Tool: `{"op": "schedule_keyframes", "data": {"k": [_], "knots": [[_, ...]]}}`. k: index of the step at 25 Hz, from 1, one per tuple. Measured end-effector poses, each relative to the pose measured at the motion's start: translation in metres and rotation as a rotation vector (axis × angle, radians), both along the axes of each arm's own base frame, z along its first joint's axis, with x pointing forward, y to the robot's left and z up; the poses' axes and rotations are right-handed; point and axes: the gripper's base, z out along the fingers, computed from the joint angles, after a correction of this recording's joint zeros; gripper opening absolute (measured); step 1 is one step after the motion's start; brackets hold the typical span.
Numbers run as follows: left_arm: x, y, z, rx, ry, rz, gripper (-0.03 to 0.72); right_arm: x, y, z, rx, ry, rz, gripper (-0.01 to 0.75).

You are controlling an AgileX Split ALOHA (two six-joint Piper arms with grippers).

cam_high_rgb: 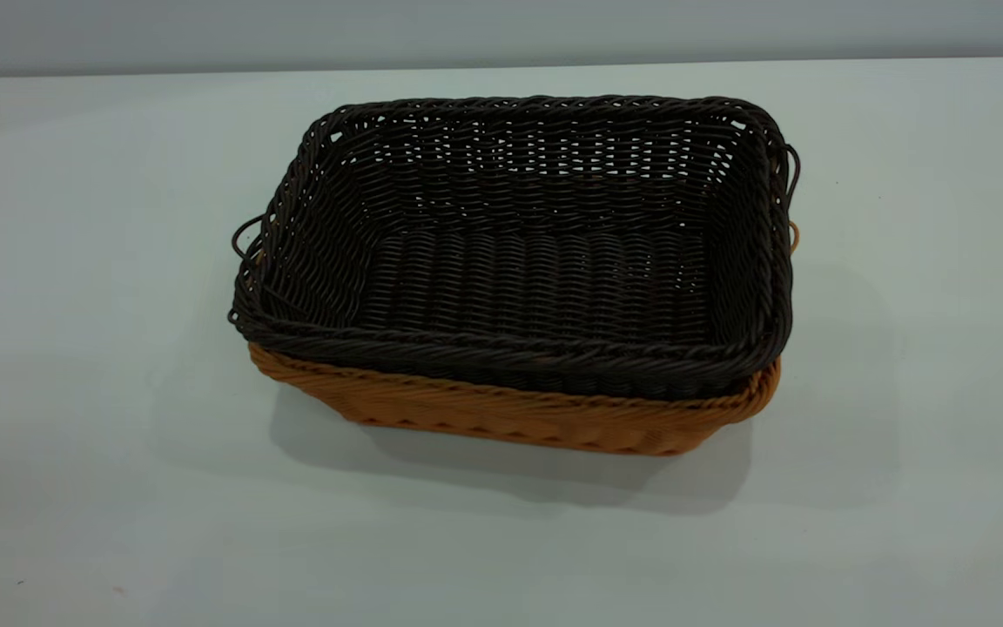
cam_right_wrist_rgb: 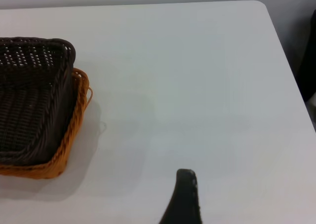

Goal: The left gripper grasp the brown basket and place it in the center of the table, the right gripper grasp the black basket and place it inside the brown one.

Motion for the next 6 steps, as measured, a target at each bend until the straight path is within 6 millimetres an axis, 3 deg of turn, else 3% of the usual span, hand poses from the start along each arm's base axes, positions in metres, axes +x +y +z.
{"op": "schedule_keyframes", "data": {"k": [6], "knots": [[0.0000, 0.0000, 0.0000, 0.000, 0.000, 0.000, 0.509, 0.0000, 0.0000, 0.0000, 0.005, 0.000, -0.003, 0.584]]}}
